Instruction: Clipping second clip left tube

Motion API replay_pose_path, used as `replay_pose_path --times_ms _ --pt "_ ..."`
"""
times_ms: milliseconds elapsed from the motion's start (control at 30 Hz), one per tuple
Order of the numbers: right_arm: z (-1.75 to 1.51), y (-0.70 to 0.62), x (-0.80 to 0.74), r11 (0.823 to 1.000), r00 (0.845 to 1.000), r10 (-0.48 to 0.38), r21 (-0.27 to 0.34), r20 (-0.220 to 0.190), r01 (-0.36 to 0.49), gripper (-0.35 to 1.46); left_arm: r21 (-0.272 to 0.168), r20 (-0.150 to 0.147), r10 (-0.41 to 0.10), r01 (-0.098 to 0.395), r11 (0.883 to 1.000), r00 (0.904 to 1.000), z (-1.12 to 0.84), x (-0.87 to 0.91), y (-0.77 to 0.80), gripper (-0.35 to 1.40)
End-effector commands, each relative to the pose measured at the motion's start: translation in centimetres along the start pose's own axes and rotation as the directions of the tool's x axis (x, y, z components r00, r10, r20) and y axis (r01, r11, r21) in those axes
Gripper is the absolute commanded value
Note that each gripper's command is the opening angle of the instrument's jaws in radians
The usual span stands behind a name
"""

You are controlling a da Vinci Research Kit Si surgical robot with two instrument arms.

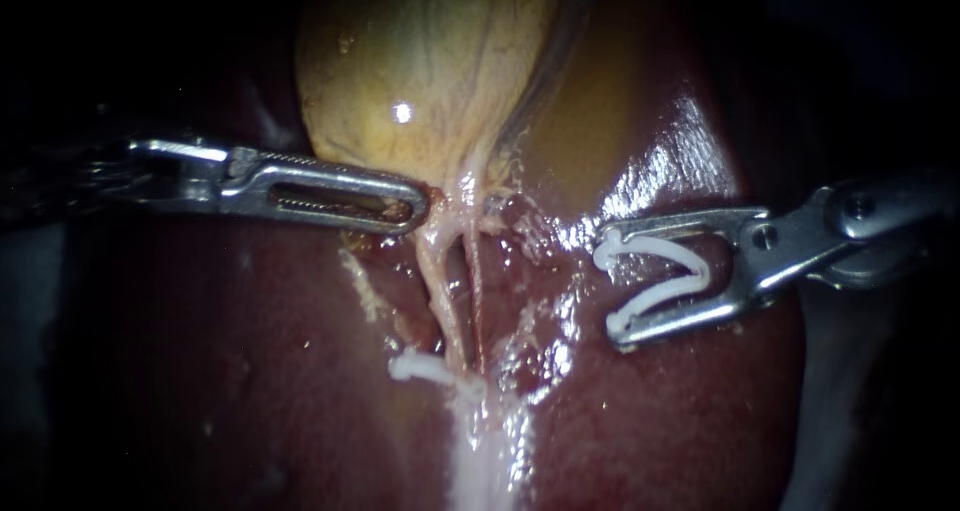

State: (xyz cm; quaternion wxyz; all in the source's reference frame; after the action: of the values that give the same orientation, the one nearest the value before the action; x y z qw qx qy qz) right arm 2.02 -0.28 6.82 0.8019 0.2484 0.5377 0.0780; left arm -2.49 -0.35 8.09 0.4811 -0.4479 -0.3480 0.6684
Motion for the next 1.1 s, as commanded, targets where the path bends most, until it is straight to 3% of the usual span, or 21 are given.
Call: replay_pose_path --times_ms 33,267,433,800,1100 --pt "0.00 0.00 0.00 1.000 1.000 0.000 0.000 0.000 0.000 0.50 0.000 0.000 0.000 0.000 1.000 1.0000 0.00 0.00 0.00 -0.35" --pt "0.01 -0.01 0.01 1.000 1.000 0.000 0.000 0.000 0.000 0.50 -0.001 0.000 -0.002 0.002 1.000 1.0000 -0.03 0.01 0.05 -0.35" --pt "0.02 0.00 0.01 1.000 1.000 0.000 -0.001 0.000 0.000 0.50 -0.003 0.002 -0.006 0.006 1.000 1.0000 -0.09 0.04 0.18 -0.35" --pt "0.03 0.00 0.02 1.000 1.000 0.000 -0.001 0.000 0.000 0.50 -0.020 -0.028 -0.023 0.022 1.000 0.9994 -0.45 0.22 0.47 -0.35" --pt "0.03 0.00 0.02 1.000 1.000 0.000 -0.001 0.000 0.000 0.50 -0.024 -0.036 -0.027 0.026 0.999 0.9990 -0.56 0.21 0.60 -0.35"
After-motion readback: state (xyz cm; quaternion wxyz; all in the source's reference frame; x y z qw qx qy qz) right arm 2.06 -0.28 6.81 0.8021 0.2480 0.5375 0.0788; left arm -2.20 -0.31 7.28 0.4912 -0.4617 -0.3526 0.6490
